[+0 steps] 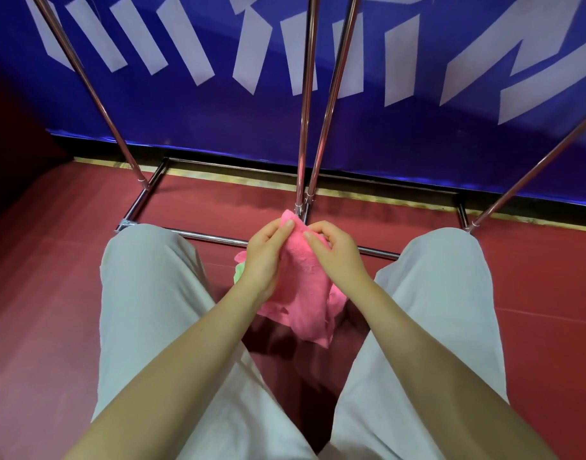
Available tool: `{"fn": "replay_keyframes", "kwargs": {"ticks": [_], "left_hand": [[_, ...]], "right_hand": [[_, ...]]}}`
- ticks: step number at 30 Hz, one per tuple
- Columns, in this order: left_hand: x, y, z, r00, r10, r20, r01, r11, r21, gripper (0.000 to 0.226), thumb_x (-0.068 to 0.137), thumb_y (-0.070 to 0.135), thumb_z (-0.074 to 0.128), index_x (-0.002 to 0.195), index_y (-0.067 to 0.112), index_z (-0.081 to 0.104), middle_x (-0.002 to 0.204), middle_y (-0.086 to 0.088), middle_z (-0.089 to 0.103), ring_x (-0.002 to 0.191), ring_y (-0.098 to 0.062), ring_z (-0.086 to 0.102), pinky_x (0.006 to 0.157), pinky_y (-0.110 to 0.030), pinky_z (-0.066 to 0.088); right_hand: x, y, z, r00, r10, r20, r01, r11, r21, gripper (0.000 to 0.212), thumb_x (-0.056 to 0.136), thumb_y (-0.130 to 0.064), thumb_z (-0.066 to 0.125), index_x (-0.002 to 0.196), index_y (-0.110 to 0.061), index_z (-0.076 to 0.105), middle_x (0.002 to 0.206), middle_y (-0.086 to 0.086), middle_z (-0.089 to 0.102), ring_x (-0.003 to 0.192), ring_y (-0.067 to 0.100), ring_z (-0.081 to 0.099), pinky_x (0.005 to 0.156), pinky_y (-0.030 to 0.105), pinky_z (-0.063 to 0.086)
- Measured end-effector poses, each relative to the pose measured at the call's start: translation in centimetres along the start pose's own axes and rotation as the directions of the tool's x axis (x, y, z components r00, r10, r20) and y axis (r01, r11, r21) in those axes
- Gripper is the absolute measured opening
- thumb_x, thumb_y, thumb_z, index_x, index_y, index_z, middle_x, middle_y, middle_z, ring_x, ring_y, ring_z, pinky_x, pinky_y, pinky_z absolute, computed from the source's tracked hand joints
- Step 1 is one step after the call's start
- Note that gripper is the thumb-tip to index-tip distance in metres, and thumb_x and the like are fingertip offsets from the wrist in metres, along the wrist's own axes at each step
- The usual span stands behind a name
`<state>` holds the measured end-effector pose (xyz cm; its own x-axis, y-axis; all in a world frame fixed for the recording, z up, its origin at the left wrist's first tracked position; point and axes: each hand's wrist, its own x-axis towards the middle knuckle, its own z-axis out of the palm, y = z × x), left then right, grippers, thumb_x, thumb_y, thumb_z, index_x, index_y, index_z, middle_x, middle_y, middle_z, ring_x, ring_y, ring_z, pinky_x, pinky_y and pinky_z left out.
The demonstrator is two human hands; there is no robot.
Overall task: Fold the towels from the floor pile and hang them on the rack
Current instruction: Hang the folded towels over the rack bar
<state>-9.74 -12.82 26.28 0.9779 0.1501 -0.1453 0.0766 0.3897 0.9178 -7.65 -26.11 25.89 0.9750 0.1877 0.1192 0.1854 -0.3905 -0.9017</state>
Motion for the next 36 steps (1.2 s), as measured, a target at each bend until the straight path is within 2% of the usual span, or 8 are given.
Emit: {"fn": "replay_keyframes", "kwargs": {"ticks": [7,13,16,18,22,28,33,36], "left_hand": [[1.8,1.7,-1.8,0.976,0.018,-0.216,-0.073,0.965,-0.251,0.016,0.099,0.011,0.049,0.1,0.013,0.064,0.088,0.004,0.071,0.083,-0.004,0.065,0.08,-0.018,0.053],[3.9,3.6,-6.1,0.915,0.008,-0.403,-0.175,0.908,-0.38,0.015,0.103,0.015,0.043,0.094,0.016,0.055,0.079,0.001,0.065,0.068,-0.01,0.068,0.066,-0.023,0.055],[4.9,4.0,-8.8,0.872,0.011,-0.489,-0.238,0.883,-0.405,0.016,0.102,0.013,0.042,0.092,0.017,0.054,0.064,0.006,0.06,0.055,-0.009,0.06,0.059,-0.021,0.051],[5.3,4.1,-10.3,0.86,0.038,-0.51,-0.273,0.877,-0.395,0.016,0.102,0.012,0.043,0.091,0.017,0.053,0.059,0.008,0.056,0.052,-0.008,0.054,0.058,-0.021,0.048],[5.5,3.9,-12.2,0.821,0.024,-0.57,-0.28,0.887,-0.366,0.017,0.101,0.012,0.043,0.09,0.018,0.054,0.058,0.008,0.05,0.049,-0.007,0.047,0.058,-0.021,0.043],[5.4,3.3,-12.3,0.82,-0.122,-0.56,-0.109,0.926,-0.361,0.021,0.101,0.012,0.038,0.085,0.021,0.049,0.045,0.011,0.041,0.038,-0.004,0.035,0.046,-0.016,0.035],[4.9,3.2,-9.1,0.887,-0.221,-0.406,0.059,0.925,-0.376,0.023,0.102,0.015,0.036,0.081,0.021,0.047,0.043,0.01,0.038,0.035,-0.004,0.031,0.042,-0.016,0.03],[4.6,3.0,-7.1,0.908,-0.213,-0.362,0.093,0.942,-0.322,0.023,0.1,0.015,0.036,0.081,0.02,0.047,0.044,0.01,0.04,0.035,-0.005,0.032,0.04,-0.016,0.03]], "right_hand": [[-1.2,2.2,1.4,0.989,0.007,0.145,0.034,0.959,-0.282,0.024,0.096,-0.028,0.052,0.084,-0.008,0.058,0.075,0.013,0.061,0.069,0.026,0.051,0.064,0.037,0.035],[-1.7,5.5,0.4,0.95,0.176,0.259,-0.065,0.92,-0.385,0.029,0.092,-0.034,0.059,0.068,-0.022,0.05,0.065,-0.004,0.054,0.067,0.021,0.051,0.065,0.035,0.037],[-1.9,6.7,-0.8,0.921,0.26,0.29,-0.127,0.904,-0.407,0.033,0.088,-0.035,0.065,0.062,-0.031,0.046,0.06,-0.012,0.047,0.058,0.005,0.044,0.056,0.018,0.033],[-2.2,7.6,-1.7,0.874,0.347,0.34,-0.192,0.89,-0.413,0.031,0.084,-0.037,0.07,0.061,-0.032,0.049,0.061,-0.011,0.05,0.059,0.007,0.044,0.055,0.02,0.032],[-2.6,7.6,-2.8,0.81,0.427,0.403,-0.38,0.904,-0.195,0.016,0.084,-0.034,0.07,0.077,-0.02,0.066,0.076,-0.005,0.062,0.068,0.006,0.053,0.061,0.018,0.041],[-2.6,5.6,-3.3,0.863,0.403,0.305,-0.488,0.821,0.298,0.013,0.093,-0.011,0.056,0.083,-0.01,0.064,0.077,-0.001,0.061,0.07,0.007,0.054,0.062,0.017,0.042],[-2.8,3.8,-2.3,0.83,0.414,0.373,-0.51,0.835,0.207,0.02,0.095,-0.007,0.052,0.079,-0.015,0.061,0.072,-0.003,0.058,0.065,0.007,0.05,0.055,0.02,0.036],[-2.5,3.1,-0.9,0.871,0.414,0.265,-0.464,0.87,0.168,0.026,0.096,-0.006,0.047,0.076,-0.02,0.058,0.071,-0.003,0.052,0.066,0.008,0.043,0.058,0.023,0.033]]}}
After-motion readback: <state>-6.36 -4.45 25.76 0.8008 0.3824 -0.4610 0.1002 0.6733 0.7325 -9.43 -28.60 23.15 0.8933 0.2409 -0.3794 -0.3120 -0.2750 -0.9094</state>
